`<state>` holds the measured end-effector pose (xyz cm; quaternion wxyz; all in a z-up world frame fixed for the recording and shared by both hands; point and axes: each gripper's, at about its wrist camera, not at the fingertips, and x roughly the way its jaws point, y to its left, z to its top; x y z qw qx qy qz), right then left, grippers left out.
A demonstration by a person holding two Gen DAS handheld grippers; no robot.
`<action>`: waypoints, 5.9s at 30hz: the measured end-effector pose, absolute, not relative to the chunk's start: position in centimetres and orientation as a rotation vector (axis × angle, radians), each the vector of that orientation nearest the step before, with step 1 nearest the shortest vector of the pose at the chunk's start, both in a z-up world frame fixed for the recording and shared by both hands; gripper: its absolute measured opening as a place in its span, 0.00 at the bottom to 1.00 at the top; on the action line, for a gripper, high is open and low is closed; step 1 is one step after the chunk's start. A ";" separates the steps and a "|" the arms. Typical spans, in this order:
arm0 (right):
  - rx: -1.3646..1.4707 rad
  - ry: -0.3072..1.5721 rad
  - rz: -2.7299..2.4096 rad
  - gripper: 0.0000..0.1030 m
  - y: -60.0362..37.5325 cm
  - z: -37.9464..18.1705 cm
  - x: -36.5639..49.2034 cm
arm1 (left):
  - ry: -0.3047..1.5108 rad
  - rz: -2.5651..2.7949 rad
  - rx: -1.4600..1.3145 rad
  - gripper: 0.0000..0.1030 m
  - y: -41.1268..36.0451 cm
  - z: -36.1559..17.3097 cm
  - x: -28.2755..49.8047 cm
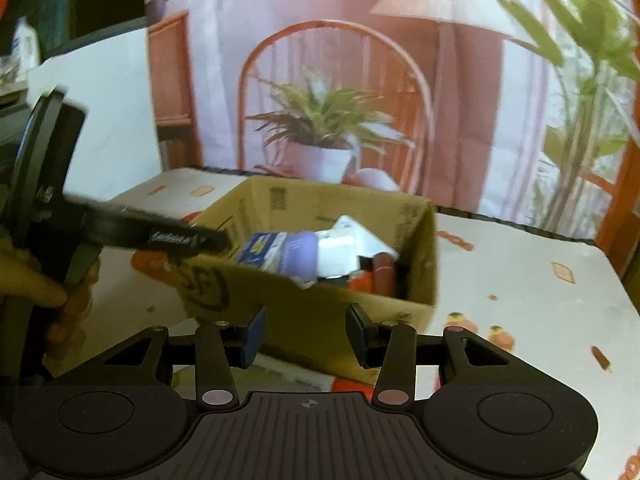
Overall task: Organize rigid objects
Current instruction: 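Move the right tool out of the box down to the white plug, then close the right tool on the white plug, then lift the white plug with the right tool and lower it into the box, then open the right tool to release the white plug in the box, then move the right tool out of the box to the white marker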
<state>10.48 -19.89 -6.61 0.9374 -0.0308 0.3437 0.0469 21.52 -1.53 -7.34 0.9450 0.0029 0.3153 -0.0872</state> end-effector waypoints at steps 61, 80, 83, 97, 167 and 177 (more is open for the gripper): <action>-0.005 0.892 0.300 0.43 -19.6 -11.5 11.3 | 0.662 -0.178 0.018 0.19 -1.6 -7.3 21.8; 0.074 0.633 0.239 0.43 -22.8 -3.7 9.4 | 0.661 -0.177 0.019 0.19 -1.5 -7.3 21.8; 0.078 0.600 0.211 0.43 -23.6 -2.9 10.1 | 0.661 -0.176 0.019 0.19 -1.5 -7.3 21.8; -0.089 0.649 0.076 0.43 -23.1 -4.7 17.0 | 0.661 -0.177 0.019 0.19 -1.6 -7.3 21.8; -0.169 0.602 -0.097 0.86 -25.7 -5.0 9.9 | 0.662 -0.175 0.020 0.21 -1.5 -7.3 21.7; -0.164 0.760 0.064 0.86 -24.0 -9.7 10.1 | 0.661 -0.175 0.021 0.21 -1.5 -7.3 21.8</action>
